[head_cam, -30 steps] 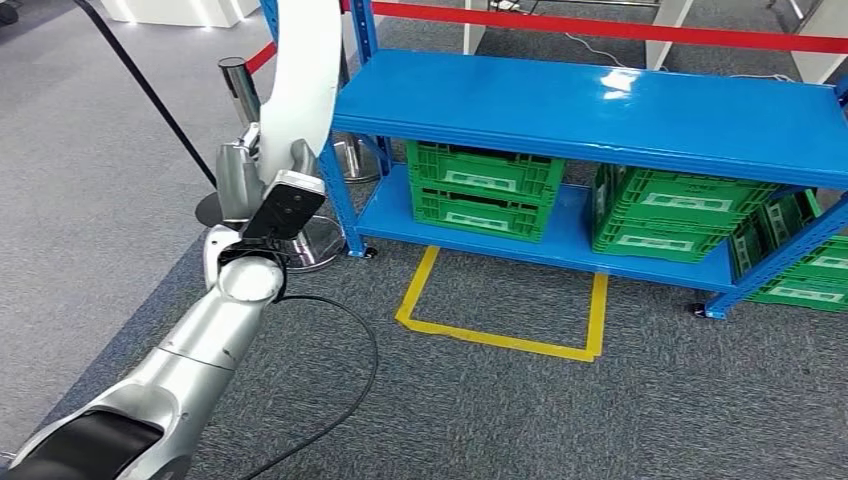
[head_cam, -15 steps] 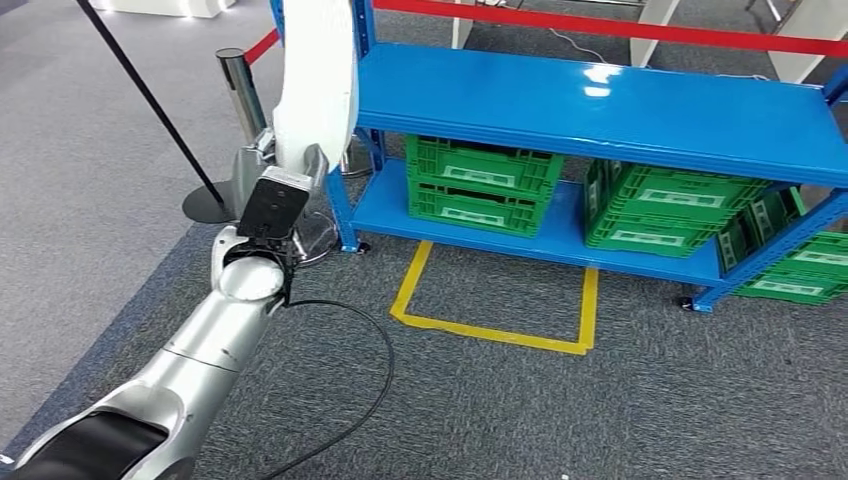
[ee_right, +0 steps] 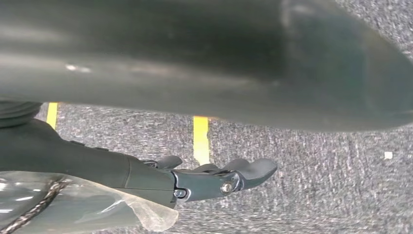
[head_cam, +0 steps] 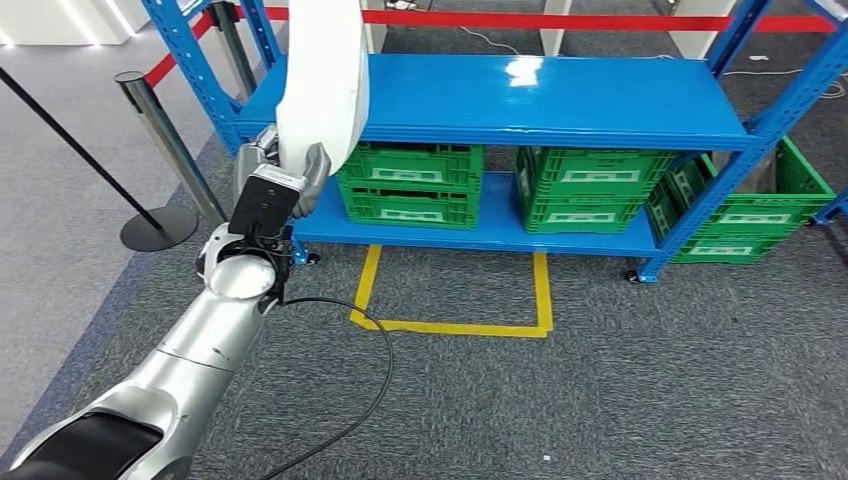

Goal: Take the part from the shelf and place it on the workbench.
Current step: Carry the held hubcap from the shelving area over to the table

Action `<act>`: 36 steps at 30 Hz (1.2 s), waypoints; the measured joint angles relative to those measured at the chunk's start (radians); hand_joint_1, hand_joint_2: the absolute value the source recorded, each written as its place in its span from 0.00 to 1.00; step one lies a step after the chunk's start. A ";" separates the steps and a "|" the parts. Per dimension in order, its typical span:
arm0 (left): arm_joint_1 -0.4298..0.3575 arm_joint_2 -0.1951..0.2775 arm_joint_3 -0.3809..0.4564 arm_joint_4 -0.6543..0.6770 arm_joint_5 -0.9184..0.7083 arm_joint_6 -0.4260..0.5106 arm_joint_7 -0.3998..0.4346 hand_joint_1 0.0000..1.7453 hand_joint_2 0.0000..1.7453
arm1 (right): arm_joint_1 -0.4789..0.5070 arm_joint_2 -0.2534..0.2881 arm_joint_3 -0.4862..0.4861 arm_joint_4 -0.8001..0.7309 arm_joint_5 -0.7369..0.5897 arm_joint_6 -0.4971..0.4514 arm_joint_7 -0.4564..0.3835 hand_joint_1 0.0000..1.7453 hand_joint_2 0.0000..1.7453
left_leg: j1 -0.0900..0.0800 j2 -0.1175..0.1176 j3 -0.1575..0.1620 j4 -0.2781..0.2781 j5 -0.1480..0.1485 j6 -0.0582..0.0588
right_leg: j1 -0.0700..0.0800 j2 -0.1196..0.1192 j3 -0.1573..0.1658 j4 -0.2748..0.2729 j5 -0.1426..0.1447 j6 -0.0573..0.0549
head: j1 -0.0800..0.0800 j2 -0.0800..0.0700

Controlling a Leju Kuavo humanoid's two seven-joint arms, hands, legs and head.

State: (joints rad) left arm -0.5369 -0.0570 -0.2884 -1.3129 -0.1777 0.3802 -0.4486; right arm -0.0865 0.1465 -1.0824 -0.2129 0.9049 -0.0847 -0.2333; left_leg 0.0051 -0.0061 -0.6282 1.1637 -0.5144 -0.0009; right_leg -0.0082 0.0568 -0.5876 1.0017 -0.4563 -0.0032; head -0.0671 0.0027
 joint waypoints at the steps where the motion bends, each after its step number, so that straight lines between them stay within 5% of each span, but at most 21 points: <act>1: -0.003 0.000 0.000 -0.001 0.000 -0.001 0.000 1.00 1.00 | -0.001 0.000 -0.001 0.000 0.001 0.001 0.004 0.00 0.00 | 0.002 -0.019 0.030 -0.063 0.025 0.003 | 0.001 0.009 -0.003 0.002 0.001 0.003 | 0.001 0.000; 3: -0.008 0.000 -0.001 -0.003 0.001 -0.004 0.000 1.00 1.00 | -0.003 0.000 -0.003 0.000 0.002 0.003 0.021 0.00 0.00 | 0.003 -0.047 0.059 -0.134 0.039 0.007 | 0.000 0.025 -0.014 0.006 0.005 0.013 | 0.002 0.000; 6: -0.012 -0.001 -0.001 -0.006 0.003 -0.007 0.001 1.00 1.00 | 0.001 -0.001 -0.006 0.000 0.005 0.002 0.048 0.00 0.00 | 0.002 -0.034 0.057 -0.146 0.041 0.017 | -0.005 0.040 -0.031 0.006 0.013 0.032 | 0.003 0.000; 8: -0.016 -0.003 -0.001 -0.007 0.004 -0.009 0.001 1.00 1.00 | 0.005 -0.003 -0.008 0.000 0.006 0.001 0.054 0.00 0.00 | 0.006 -0.015 0.056 -0.153 0.048 0.029 | -0.002 0.010 -0.055 0.045 -0.016 0.042 | 0.008 0.000; 11: -0.017 -0.003 -0.001 -0.010 0.004 -0.009 0.001 1.00 1.00 | 0.002 -0.004 -0.008 0.000 0.006 0.001 0.056 0.00 0.00 | 0.003 0.017 0.052 -0.154 0.050 0.035 | -0.004 -0.042 -0.133 0.224 -0.107 0.051 | 0.016 0.000; 13: -0.014 -0.002 -0.001 -0.010 0.004 -0.011 0.001 1.00 1.00 | 0.001 -0.004 -0.008 0.000 0.006 0.001 0.066 0.00 0.00 | 0.001 0.040 0.051 -0.154 0.050 0.036 | -0.004 -0.051 -0.151 0.273 -0.113 0.052 | 0.016 0.000; 16: -0.014 -0.002 -0.001 -0.013 0.005 -0.012 0.001 1.00 1.00 | 0.002 -0.004 -0.008 0.000 0.010 0.001 0.084 0.00 0.00 | -0.003 0.069 0.053 -0.153 0.049 0.034 | 0.002 -0.090 -0.054 0.105 -0.034 0.042 | 0.016 0.000; 19: -0.012 0.000 -0.001 -0.018 0.003 -0.012 0.001 1.00 1.00 | 0.000 -0.004 -0.008 0.000 0.016 0.002 0.088 0.00 0.00 | -0.012 0.095 0.051 -0.151 0.047 0.025 | 0.016 -0.132 0.003 0.001 -0.014 0.022 | 0.015 0.000; 21: -0.009 0.000 -0.001 -0.020 0.001 -0.012 0.001 1.00 1.00 | 0.001 -0.004 -0.008 0.000 0.019 0.003 0.090 0.00 0.00 | -0.012 0.111 0.051 -0.149 0.045 0.017 | 0.015 -0.110 0.000 -0.001 -0.007 0.012 | 0.015 0.000; 23: -0.007 0.003 -0.001 -0.026 -0.001 -0.012 0.000 1.00 1.00 | 0.004 -0.004 -0.008 0.000 0.022 0.004 0.092 0.00 0.00 | -0.008 0.084 0.040 -0.115 0.016 0.005 | 0.009 -0.089 -0.001 -0.005 -0.001 0.002 | 0.013 0.000; 26: -0.002 0.017 0.002 -0.033 -0.003 -0.012 -0.002 1.00 1.00 | 0.002 -0.004 -0.008 0.000 0.030 0.007 0.097 0.00 0.00 | -0.001 0.024 -0.030 0.060 -0.076 -0.007 | 0.006 -0.055 -0.002 -0.006 0.003 -0.006 | 0.008 0.000; 28: 0.006 0.027 0.006 -0.035 -0.003 -0.013 -0.001 1.00 1.00 | 0.003 -0.004 -0.008 0.000 0.035 0.008 0.103 0.00 0.00 | 0.000 0.017 -0.061 0.130 -0.088 -0.009 | 0.005 -0.028 -0.002 -0.004 0.004 -0.006 | 0.008 0.000; 30: 0.009 0.034 0.010 -0.042 -0.003 -0.013 -0.001 1.00 1.00 | 0.005 -0.004 -0.008 0.000 0.039 0.007 0.107 0.00 0.00 | 0.001 0.009 -0.029 0.057 -0.027 -0.006 | 0.005 -0.002 -0.002 0.001 0.004 -0.006 | 0.008 0.000; 32: 0.009 0.041 0.015 -0.053 -0.004 -0.013 -0.001 1.00 1.00 | 0.005 -0.004 -0.008 0.000 0.045 0.005 0.118 0.00 0.00 | 0.006 -0.033 0.026 -0.069 0.032 0.000 | 0.005 0.020 -0.008 0.007 0.004 -0.002 | 0.009 0.000; 34: 0.010 0.048 0.022 -0.061 -0.005 -0.013 -0.001 1.00 1.00 | 0.004 -0.004 -0.007 0.000 0.054 0.001 0.133 0.00 0.00 | 0.007 -0.066 0.047 -0.127 0.042 0.004 | 0.003 0.037 -0.022 0.011 0.008 0.009 | 0.009 0.000; 36: 0.012 0.051 0.026 -0.068 -0.007 -0.014 -0.001 1.00 1.00 | 0.006 -0.006 -0.006 0.000 0.062 -0.001 0.144 0.00 0.00 | 0.006 -0.053 0.045 -0.136 0.042 0.011 | -0.002 0.051 -0.034 0.012 0.014 0.022 | 0.009 0.000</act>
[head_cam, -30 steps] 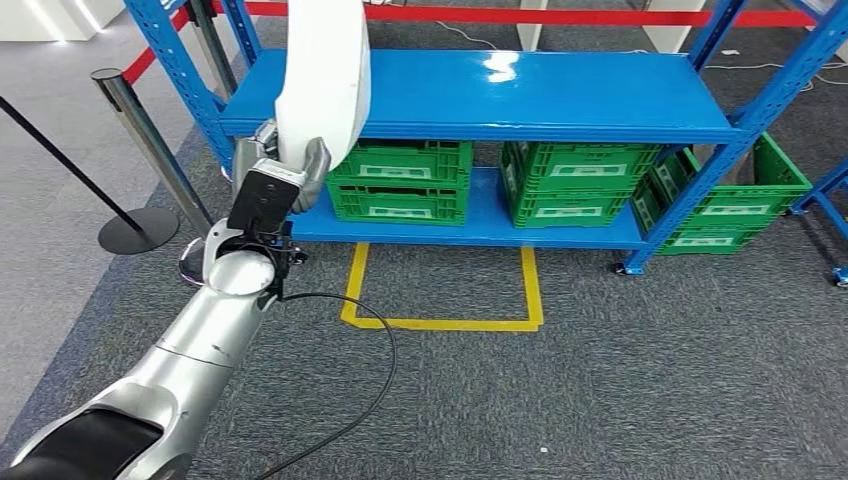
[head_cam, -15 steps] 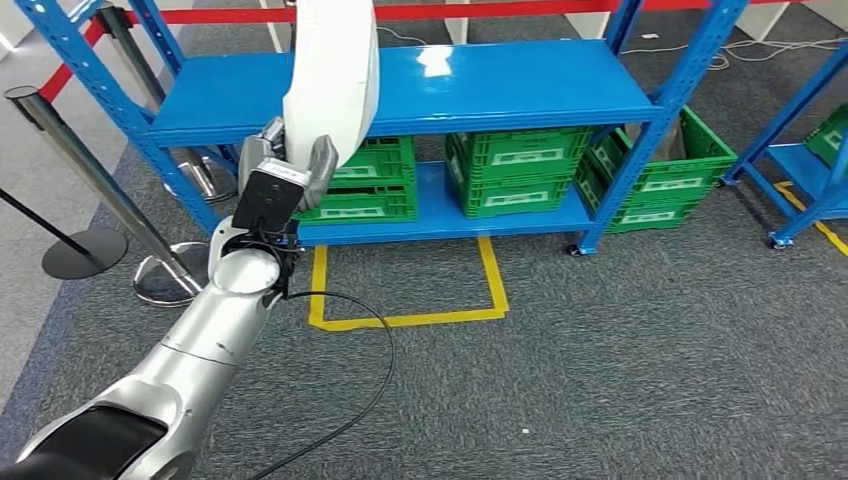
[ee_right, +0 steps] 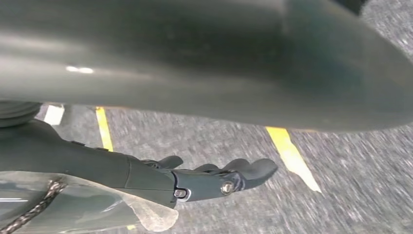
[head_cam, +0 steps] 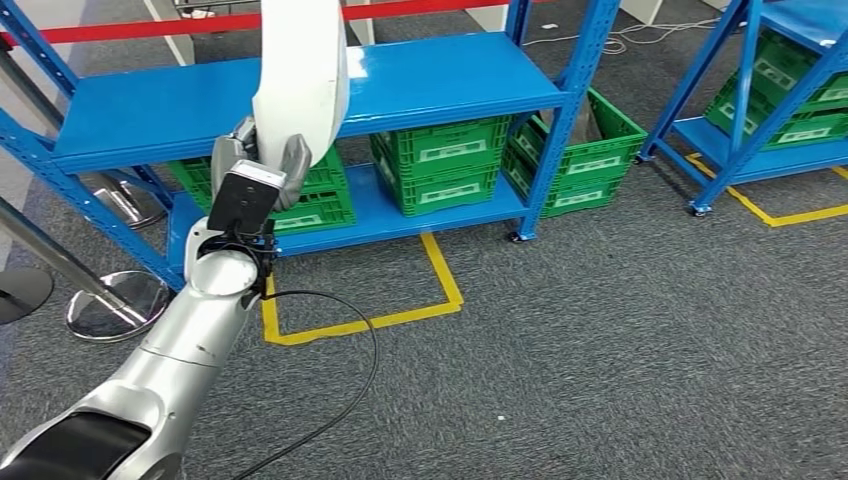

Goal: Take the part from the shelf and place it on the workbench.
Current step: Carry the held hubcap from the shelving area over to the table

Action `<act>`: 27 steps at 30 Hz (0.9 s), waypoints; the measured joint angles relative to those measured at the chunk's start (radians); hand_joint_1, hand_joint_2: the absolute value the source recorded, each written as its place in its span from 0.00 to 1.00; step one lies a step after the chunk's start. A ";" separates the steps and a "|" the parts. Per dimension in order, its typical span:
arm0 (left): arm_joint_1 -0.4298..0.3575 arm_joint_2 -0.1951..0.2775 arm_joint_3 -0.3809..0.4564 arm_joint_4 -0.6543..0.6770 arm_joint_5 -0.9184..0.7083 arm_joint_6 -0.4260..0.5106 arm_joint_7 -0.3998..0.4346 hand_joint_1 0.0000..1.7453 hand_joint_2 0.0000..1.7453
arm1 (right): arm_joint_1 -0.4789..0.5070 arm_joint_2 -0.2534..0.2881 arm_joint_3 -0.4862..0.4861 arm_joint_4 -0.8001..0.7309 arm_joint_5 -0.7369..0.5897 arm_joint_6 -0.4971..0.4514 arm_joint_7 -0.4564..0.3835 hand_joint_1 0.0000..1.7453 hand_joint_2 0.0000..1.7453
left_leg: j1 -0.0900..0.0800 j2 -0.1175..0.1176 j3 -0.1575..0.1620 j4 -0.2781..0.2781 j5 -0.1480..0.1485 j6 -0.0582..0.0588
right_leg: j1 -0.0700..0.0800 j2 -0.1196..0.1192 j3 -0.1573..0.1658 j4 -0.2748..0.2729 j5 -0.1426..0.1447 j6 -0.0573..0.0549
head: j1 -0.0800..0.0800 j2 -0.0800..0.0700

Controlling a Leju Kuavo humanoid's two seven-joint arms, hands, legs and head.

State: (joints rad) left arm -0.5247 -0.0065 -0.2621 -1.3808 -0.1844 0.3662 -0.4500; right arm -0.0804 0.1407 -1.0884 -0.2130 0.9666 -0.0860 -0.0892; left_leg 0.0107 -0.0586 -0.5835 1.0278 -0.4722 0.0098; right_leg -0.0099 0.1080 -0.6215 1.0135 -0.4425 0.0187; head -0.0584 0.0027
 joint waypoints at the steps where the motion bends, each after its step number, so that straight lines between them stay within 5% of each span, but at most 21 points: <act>1: 0.000 0.001 0.002 -0.003 -0.001 0.000 0.000 1.00 1.00 | 0.003 -0.001 0.001 0.000 0.005 -0.001 0.007 0.00 0.00 | 0.001 0.010 0.000 -0.004 0.003 0.005 | 0.000 -0.010 -0.007 0.004 -0.003 0.006 | 0.001 0.000; 4: 0.001 0.006 0.011 -0.015 -0.001 -0.002 -0.001 1.00 1.00 | 0.006 -0.004 0.005 0.000 0.021 -0.003 0.037 0.00 0.00 | 0.003 0.045 0.002 -0.011 0.008 0.020 | 0.002 -0.082 -0.067 0.118 -0.069 0.019 | 0.011 0.000; 7: 0.011 0.015 0.024 -0.021 -0.001 -0.010 -0.001 1.00 1.00 | 0.005 -0.005 0.012 0.000 0.036 -0.004 0.075 0.00 0.00 | 0.002 0.082 0.000 -0.010 0.008 0.022 | -0.002 -0.103 -0.136 0.272 -0.123 0.026 | 0.013 0.000; 9: 0.015 0.018 0.029 -0.024 -0.001 -0.019 -0.001 1.00 1.00 | 0.008 -0.008 0.016 0.000 0.045 -0.002 0.102 0.00 0.00 | 0.001 0.103 0.001 -0.010 0.007 0.020 | -0.002 -0.113 -0.100 0.212 -0.082 0.025 | 0.014 0.000; 11: 0.015 0.019 0.032 -0.030 -0.001 -0.025 -0.002 1.00 1.00 | 0.008 -0.013 0.019 0.000 0.052 0.002 0.124 0.00 0.00 | -0.002 0.121 0.002 -0.009 0.004 0.015 | 0.004 -0.149 -0.020 0.073 -0.033 0.018 | 0.014 0.000; 13: 0.013 0.022 0.035 -0.035 -0.001 -0.031 -0.002 1.00 1.00 | 0.005 -0.015 0.023 0.000 0.056 0.007 0.138 0.00 0.00 | -0.007 0.138 0.003 -0.008 0.003 0.007 | 0.011 -0.170 0.022 0.000 -0.020 0.006 | 0.012 0.000; 15: 0.013 0.024 0.036 -0.038 -0.003 -0.035 -0.003 1.00 1.00 | 0.006 -0.016 0.026 0.000 0.061 0.011 0.145 0.00 0.00 | -0.009 0.155 0.005 -0.009 0.003 -0.003 | 0.013 -0.154 0.021 -0.004 -0.017 -0.006 | 0.010 0.000; 17: 0.012 0.026 0.037 -0.042 -0.003 -0.038 -0.003 1.00 1.00 | 0.009 -0.018 0.028 0.000 0.066 0.015 0.153 0.00 0.00 | -0.006 0.138 0.002 0.007 -0.015 -0.014 | 0.009 -0.134 0.021 -0.009 -0.011 -0.017 | 0.008 0.000; 20: 0.015 0.032 0.039 -0.047 -0.003 -0.044 -0.004 1.00 1.00 | 0.009 -0.019 0.034 0.000 0.079 0.017 0.164 0.00 0.00 | -0.001 0.077 -0.064 0.167 -0.106 -0.024 | 0.005 -0.105 0.021 -0.012 -0.006 -0.027 | 0.004 0.000; 22: 0.021 0.034 0.040 -0.047 -0.003 -0.049 -0.004 1.00 1.00 | 0.009 -0.019 0.041 0.000 0.087 0.016 0.171 0.00 0.00 | -0.001 0.068 -0.109 0.271 -0.139 -0.025 | 0.006 -0.080 0.021 -0.012 -0.005 -0.029 | 0.004 0.000; 24: 0.023 0.035 0.041 -0.047 -0.003 -0.052 -0.004 1.00 1.00 | 0.012 -0.019 0.046 0.000 0.095 0.008 0.174 0.00 0.00 | -0.001 0.063 -0.093 0.238 -0.098 -0.020 | 0.007 -0.055 0.021 -0.009 -0.004 -0.029 | 0.004 0.000; 27: 0.022 0.035 0.041 -0.048 -0.005 -0.055 -0.004 1.00 1.00 | 0.012 -0.019 0.059 0.000 0.120 -0.043 0.154 0.00 0.00 | 0.001 0.015 -0.009 0.051 -0.010 -0.009 | 0.008 -0.021 0.014 -0.001 -0.002 -0.023 | 0.004 0.000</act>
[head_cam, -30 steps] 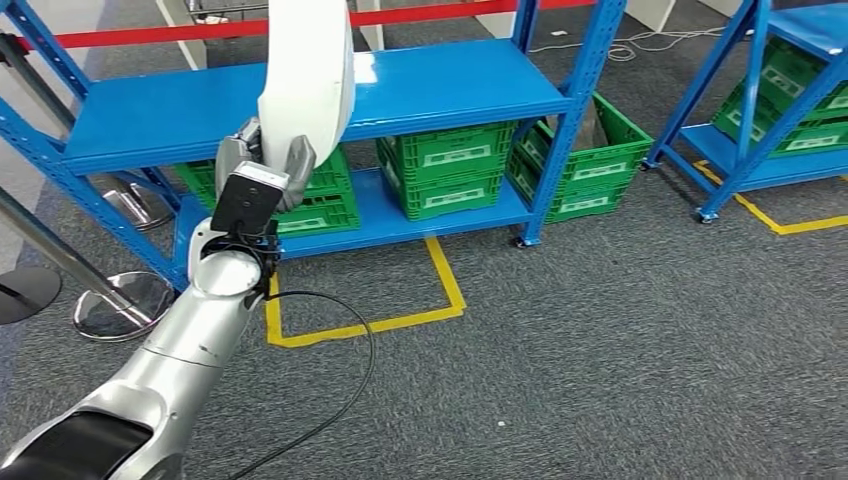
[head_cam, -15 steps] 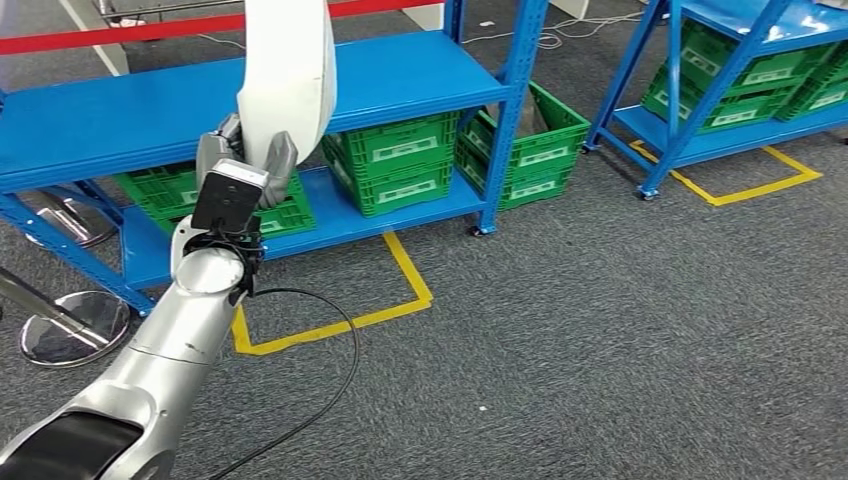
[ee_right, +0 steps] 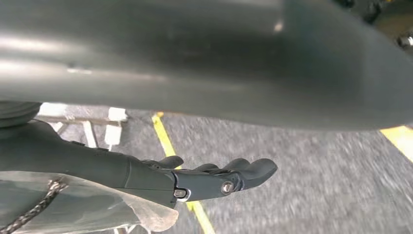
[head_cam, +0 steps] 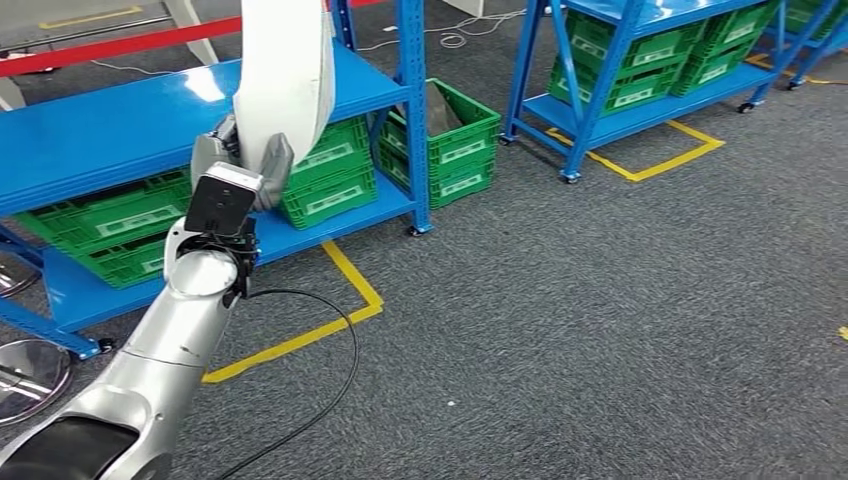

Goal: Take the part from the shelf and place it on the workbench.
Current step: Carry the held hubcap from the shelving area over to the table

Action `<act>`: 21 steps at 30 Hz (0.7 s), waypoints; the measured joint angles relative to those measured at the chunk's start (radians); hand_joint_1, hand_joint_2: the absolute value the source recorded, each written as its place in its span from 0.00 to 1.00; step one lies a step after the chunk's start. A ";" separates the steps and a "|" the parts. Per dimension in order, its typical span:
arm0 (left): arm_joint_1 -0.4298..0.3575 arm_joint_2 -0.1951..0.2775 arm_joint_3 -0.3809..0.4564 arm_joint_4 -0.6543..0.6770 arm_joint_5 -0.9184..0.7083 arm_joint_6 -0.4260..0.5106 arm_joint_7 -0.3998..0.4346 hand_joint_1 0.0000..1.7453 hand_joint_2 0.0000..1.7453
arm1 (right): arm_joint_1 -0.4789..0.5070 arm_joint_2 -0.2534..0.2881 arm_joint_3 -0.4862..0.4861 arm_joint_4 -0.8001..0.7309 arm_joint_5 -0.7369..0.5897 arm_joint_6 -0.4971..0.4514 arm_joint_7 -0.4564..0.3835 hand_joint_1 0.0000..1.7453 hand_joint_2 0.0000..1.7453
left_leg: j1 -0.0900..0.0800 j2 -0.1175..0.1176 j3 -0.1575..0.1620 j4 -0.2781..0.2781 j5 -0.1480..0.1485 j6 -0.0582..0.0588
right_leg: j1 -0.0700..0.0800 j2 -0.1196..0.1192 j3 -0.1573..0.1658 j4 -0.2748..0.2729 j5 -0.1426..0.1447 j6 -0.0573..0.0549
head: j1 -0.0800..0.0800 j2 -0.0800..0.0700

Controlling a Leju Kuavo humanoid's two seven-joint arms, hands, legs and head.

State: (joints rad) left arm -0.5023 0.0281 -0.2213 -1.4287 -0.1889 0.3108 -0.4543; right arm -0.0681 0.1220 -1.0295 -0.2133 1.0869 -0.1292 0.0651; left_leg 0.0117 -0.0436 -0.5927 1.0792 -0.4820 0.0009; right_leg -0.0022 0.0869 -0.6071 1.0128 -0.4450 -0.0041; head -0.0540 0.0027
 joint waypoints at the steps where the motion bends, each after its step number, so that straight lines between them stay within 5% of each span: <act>1: 0.001 0.000 0.000 0.000 -0.001 -0.001 0.000 1.00 1.00 | -0.001 -0.001 0.005 0.000 0.007 -0.027 -0.015 0.00 0.00 | 0.000 -0.014 0.014 -0.034 0.007 0.002 | -0.001 0.009 -0.006 0.002 0.002 0.005 | 0.000 0.000; 4: 0.005 -0.002 0.000 -0.001 -0.003 -0.003 0.000 1.00 1.00 | 0.002 -0.008 0.015 -0.001 0.018 -0.113 -0.073 0.00 0.00 | -0.002 0.000 0.017 -0.054 0.006 0.010 | -0.008 0.028 -0.025 0.005 0.009 0.024 | 0.000 0.000; 6: 0.005 -0.004 0.000 -0.002 -0.003 -0.004 0.000 1.00 1.00 | 0.002 -0.017 0.017 -0.002 0.021 -0.144 -0.100 0.00 0.00 | 0.001 0.023 0.019 -0.060 0.011 0.021 | -0.006 -0.007 -0.048 0.042 -0.016 0.034 | 0.005 0.000; 8: 0.007 -0.004 0.000 -0.004 -0.003 -0.004 0.000 1.00 1.00 | -0.003 -0.025 0.018 -0.002 0.024 -0.151 -0.114 0.00 0.00 | 0.002 0.046 0.019 -0.063 0.013 0.027 | -0.006 -0.060 -0.104 0.156 -0.074 0.042 | 0.011 0.000; 10: 0.011 -0.003 0.000 -0.004 -0.004 -0.005 0.000 1.00 1.00 | -0.005 -0.031 0.021 -0.002 0.027 -0.151 -0.120 0.00 0.00 | 0.001 0.069 0.017 -0.062 0.012 0.028 | -0.009 -0.079 -0.157 0.270 -0.114 0.049 | 0.011 0.000; 11: 0.013 -0.003 0.000 -0.004 -0.004 -0.006 0.000 1.00 1.00 | -0.005 -0.034 0.022 -0.002 0.028 -0.151 -0.121 0.00 0.00 | 0.001 0.080 0.017 -0.062 0.012 0.028 | -0.011 -0.082 -0.162 0.284 -0.111 0.051 | 0.012 0.000; 13: 0.015 -0.004 0.000 -0.004 -0.006 -0.008 0.000 1.00 1.00 | -0.004 -0.041 0.024 -0.002 0.033 -0.152 -0.122 0.00 0.00 | 0.001 0.102 0.018 -0.062 0.010 0.025 | -0.012 -0.098 -0.110 0.193 -0.059 0.051 | 0.012 0.000; 15: 0.013 -0.004 0.000 -0.004 -0.008 -0.010 0.000 1.00 1.00 | -0.007 -0.048 0.027 -0.003 0.041 -0.154 -0.122 0.00 0.00 | -0.004 0.121 0.020 -0.060 0.005 0.018 | -0.006 -0.138 -0.035 0.058 -0.017 0.045 | 0.012 0.000; 17: 0.011 -0.004 -0.001 -0.005 -0.011 -0.014 0.000 1.00 1.00 | -0.011 -0.055 0.032 -0.003 0.052 -0.151 -0.113 0.00 0.00 | -0.012 0.139 0.022 -0.059 0.003 0.009 | 0.000 -0.155 -0.007 0.005 -0.012 0.033 | 0.008 0.000; 19: 0.008 -0.008 -0.005 -0.005 -0.013 -0.018 0.000 1.00 1.00 | -0.010 -0.066 0.035 -0.003 0.062 -0.139 -0.094 0.00 0.00 | -0.012 0.154 0.024 -0.060 0.000 0.000 | 0.000 -0.132 -0.007 0.002 -0.008 0.020 | 0.005 0.000; 21: 0.006 -0.010 -0.009 -0.005 -0.014 -0.020 0.000 1.00 1.00 | -0.008 -0.075 0.038 -0.003 0.071 -0.119 -0.066 0.00 0.00 | -0.008 0.122 0.016 -0.031 -0.026 -0.010 | -0.004 -0.111 -0.006 -0.001 -0.004 0.010 | 0.003 0.000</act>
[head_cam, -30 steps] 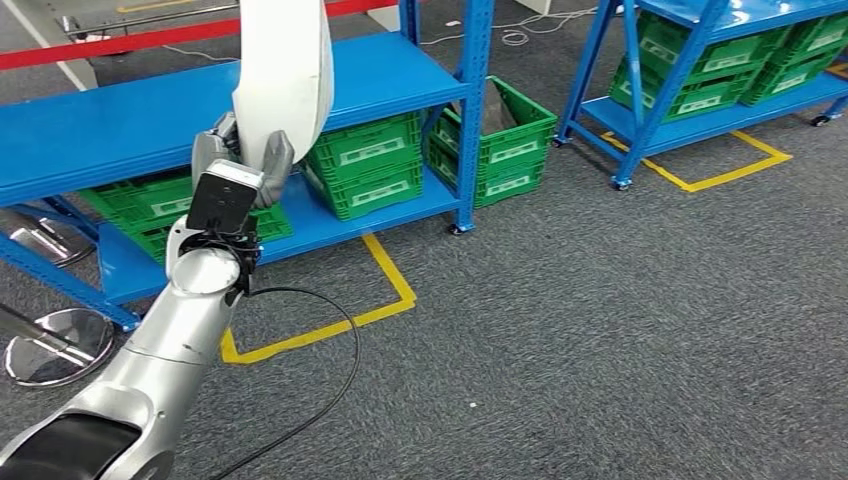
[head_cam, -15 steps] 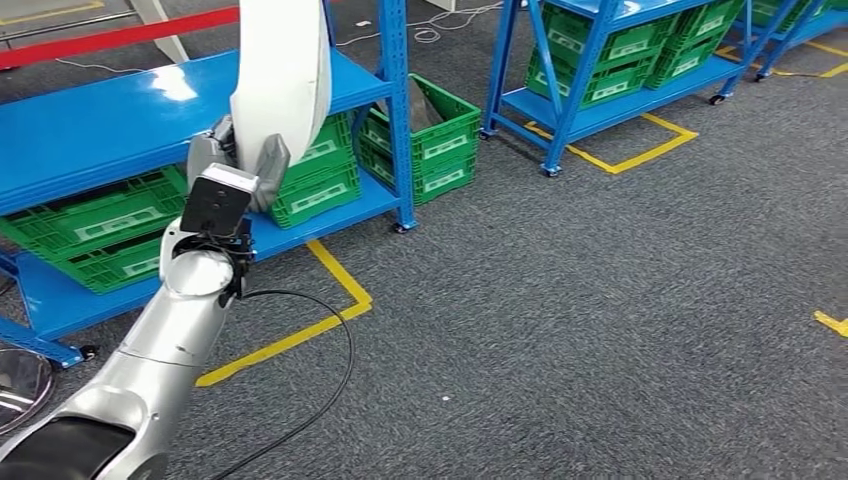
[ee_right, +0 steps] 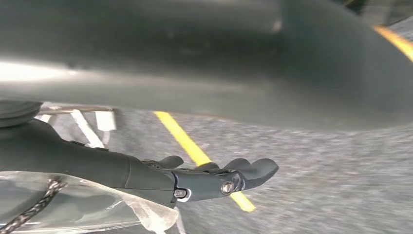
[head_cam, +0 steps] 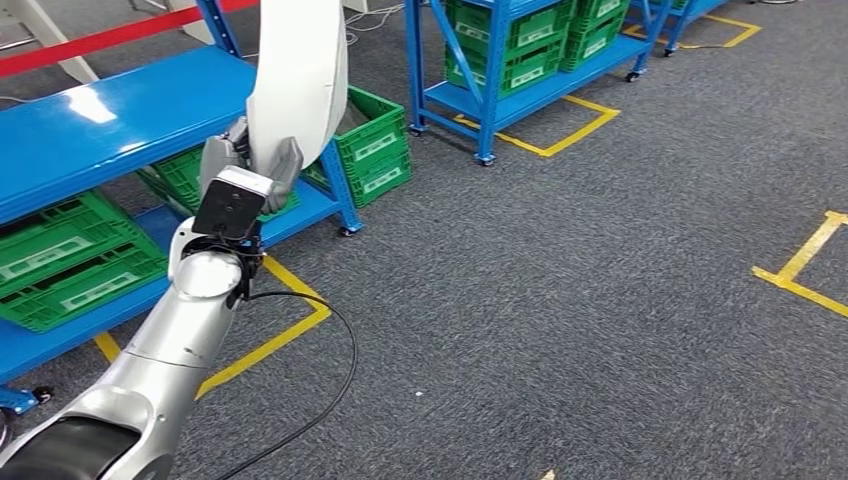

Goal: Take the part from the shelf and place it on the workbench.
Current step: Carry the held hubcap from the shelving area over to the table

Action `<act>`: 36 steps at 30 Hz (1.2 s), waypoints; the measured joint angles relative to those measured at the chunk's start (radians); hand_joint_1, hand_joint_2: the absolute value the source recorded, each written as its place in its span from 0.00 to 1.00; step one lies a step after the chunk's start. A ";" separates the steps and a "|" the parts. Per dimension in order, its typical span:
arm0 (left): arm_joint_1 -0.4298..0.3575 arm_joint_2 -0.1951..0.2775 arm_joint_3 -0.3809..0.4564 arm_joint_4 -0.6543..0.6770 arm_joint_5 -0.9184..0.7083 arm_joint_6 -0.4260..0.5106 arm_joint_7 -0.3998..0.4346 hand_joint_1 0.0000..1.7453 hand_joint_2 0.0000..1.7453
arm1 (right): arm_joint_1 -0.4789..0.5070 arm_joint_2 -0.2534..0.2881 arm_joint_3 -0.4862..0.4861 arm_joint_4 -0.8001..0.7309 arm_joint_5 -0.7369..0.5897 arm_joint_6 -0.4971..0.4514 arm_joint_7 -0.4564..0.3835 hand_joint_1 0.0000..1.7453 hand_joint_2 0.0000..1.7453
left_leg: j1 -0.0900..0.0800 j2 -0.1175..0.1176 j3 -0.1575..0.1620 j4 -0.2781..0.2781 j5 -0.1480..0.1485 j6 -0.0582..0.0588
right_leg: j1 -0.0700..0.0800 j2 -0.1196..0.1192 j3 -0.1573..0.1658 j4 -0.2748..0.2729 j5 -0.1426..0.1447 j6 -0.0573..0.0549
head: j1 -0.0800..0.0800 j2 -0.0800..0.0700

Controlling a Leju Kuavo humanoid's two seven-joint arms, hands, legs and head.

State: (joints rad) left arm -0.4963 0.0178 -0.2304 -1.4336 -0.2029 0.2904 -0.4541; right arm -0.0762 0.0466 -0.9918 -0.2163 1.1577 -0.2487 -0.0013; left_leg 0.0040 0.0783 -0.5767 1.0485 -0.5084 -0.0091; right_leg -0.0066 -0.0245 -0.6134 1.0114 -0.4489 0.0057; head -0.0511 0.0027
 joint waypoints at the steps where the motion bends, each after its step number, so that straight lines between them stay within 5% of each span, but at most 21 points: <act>1: -0.001 0.000 -0.001 0.000 0.000 -0.002 0.000 1.00 1.00 | 0.000 -0.004 0.002 0.000 0.005 0.012 0.018 0.00 0.00 | 0.002 -0.027 -0.017 0.043 -0.027 -0.004 | -0.002 0.010 0.001 -0.001 0.002 -0.004 | -0.002 0.000; 3: -0.001 0.000 -0.002 0.002 0.000 -0.008 0.000 1.00 1.00 | -0.002 -0.010 0.004 0.000 0.016 0.038 0.061 0.00 0.00 | 0.004 -0.063 -0.074 0.173 -0.090 -0.005 | -0.001 0.034 0.001 -0.001 0.002 -0.010 | -0.004 0.000; 5: 0.000 -0.001 -0.004 0.005 0.001 -0.014 0.000 1.00 1.00 | -0.001 -0.012 0.005 0.000 0.026 0.064 0.105 0.00 0.00 | 0.004 -0.069 -0.114 0.252 -0.104 -0.004 | 0.001 0.061 0.002 0.000 0.002 -0.012 | -0.004 0.000; 7: -0.004 -0.002 -0.007 0.008 0.001 -0.019 0.000 1.00 1.00 | 0.002 -0.012 0.009 0.000 0.037 0.093 0.143 0.00 0.00 | 0.004 -0.076 -0.092 0.191 -0.044 0.002 | 0.001 0.088 0.003 0.003 0.002 -0.011 | -0.004 0.000; 9: -0.011 -0.005 -0.012 0.011 0.002 -0.023 0.000 1.00 1.00 | 0.006 -0.010 0.015 0.001 0.046 0.117 0.170 0.00 0.00 | 0.006 -0.116 -0.042 0.064 0.024 0.012 | 0.001 0.111 0.000 0.006 0.002 -0.008 | -0.003 0.000; 11: -0.016 -0.008 -0.016 0.013 0.002 -0.026 0.001 1.00 1.00 | 0.008 -0.006 0.020 0.002 0.051 0.128 0.181 0.00 0.00 | 0.005 -0.149 -0.017 -0.005 0.041 0.019 | -0.004 0.130 -0.013 0.009 0.007 0.002 | -0.004 0.000; 13: -0.019 -0.013 -0.021 0.014 0.002 -0.027 0.001 1.00 1.00 | 0.010 -0.006 0.022 0.003 0.054 0.130 0.182 0.00 0.00 | 0.004 -0.139 -0.013 -0.019 0.037 0.023 | -0.009 0.148 -0.023 0.007 0.013 0.016 | -0.007 0.000; 16: -0.024 -0.021 -0.026 0.016 0.002 -0.028 0.002 1.00 1.00 | 0.014 -0.005 0.024 0.004 0.055 0.135 0.188 0.00 0.00 | 0.010 -0.105 -0.004 -0.035 0.045 0.036 | -0.006 0.092 -0.055 0.057 -0.019 0.032 | -0.001 0.000; 19: -0.026 -0.024 -0.028 0.019 0.002 -0.032 0.002 1.00 1.00 | 0.009 -0.004 0.026 0.004 0.058 0.161 0.220 0.00 0.00 | 0.008 -0.070 -0.003 -0.036 0.045 0.042 | -0.007 0.034 -0.143 0.235 -0.098 0.045 | 0.005 0.000; 21: -0.025 -0.025 -0.031 0.022 0.002 -0.035 0.002 1.00 1.00 | 0.010 -0.004 0.028 0.004 0.060 0.196 0.252 0.00 0.00 | 0.008 -0.047 -0.004 -0.036 0.043 0.040 | -0.010 0.027 -0.154 0.262 -0.092 0.048 | 0.005 0.000; 22: -0.025 -0.027 -0.033 0.024 0.002 -0.037 0.002 1.00 1.00 | 0.011 -0.004 0.029 0.004 0.060 0.217 0.269 0.00 0.00 | 0.008 -0.037 -0.003 -0.036 0.042 0.039 | -0.011 0.022 -0.129 0.217 -0.066 0.049 | 0.005 0.000; 25: -0.029 -0.034 -0.035 0.027 0.002 -0.043 0.002 1.00 1.00 | 0.010 -0.004 0.028 0.004 0.057 0.271 0.315 0.00 0.00 | 0.003 -0.010 -0.001 -0.032 0.036 0.027 | -0.005 -0.013 -0.022 0.032 -0.002 0.037 | 0.004 0.000; 29: -0.036 -0.042 -0.046 0.033 0.001 -0.051 0.001 1.00 1.00 | 0.011 0.000 0.027 0.005 0.054 0.298 0.359 0.00 0.00 | 0.000 0.013 0.004 -0.030 0.029 0.009 | 0.001 0.006 -0.007 0.000 0.003 0.008 | 0.001 0.000; 31: -0.039 -0.044 -0.050 0.035 0.001 -0.053 0.000 1.00 1.00 | 0.013 0.003 0.024 0.005 0.052 0.303 0.381 0.00 0.00 | 0.005 -0.014 -0.012 0.016 -0.006 0.001 | -0.002 0.021 -0.004 -0.003 0.005 -0.002 | -0.002 0.000; 34: -0.040 -0.044 -0.052 0.041 0.001 -0.056 -0.001 1.00 1.00 | 0.010 0.006 0.017 0.005 0.043 0.303 0.416 0.00 0.00 | 0.006 -0.064 -0.096 0.205 -0.096 -0.001 | -0.002 0.049 -0.002 -0.004 0.006 -0.010 | -0.006 0.000; 36: -0.038 -0.045 -0.054 0.046 0.001 -0.060 -0.001 1.00 1.00 | 0.009 0.008 0.011 0.005 0.038 0.300 0.432 0.00 0.00 | 0.006 -0.071 -0.122 0.257 -0.095 0.002 | 0.000 0.072 -0.001 -0.003 0.006 -0.011 | -0.006 0.000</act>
State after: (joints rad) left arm -0.5346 -0.0267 -0.2847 -1.3872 -0.2022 0.2309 -0.4551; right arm -0.0669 0.0551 -0.9812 -0.2117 1.1954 0.0513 0.4311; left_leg 0.0098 0.0077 -0.6990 1.3052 -0.6037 -0.0068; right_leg -0.0065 0.0471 -0.6146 1.0086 -0.4433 -0.0057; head -0.0567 0.0027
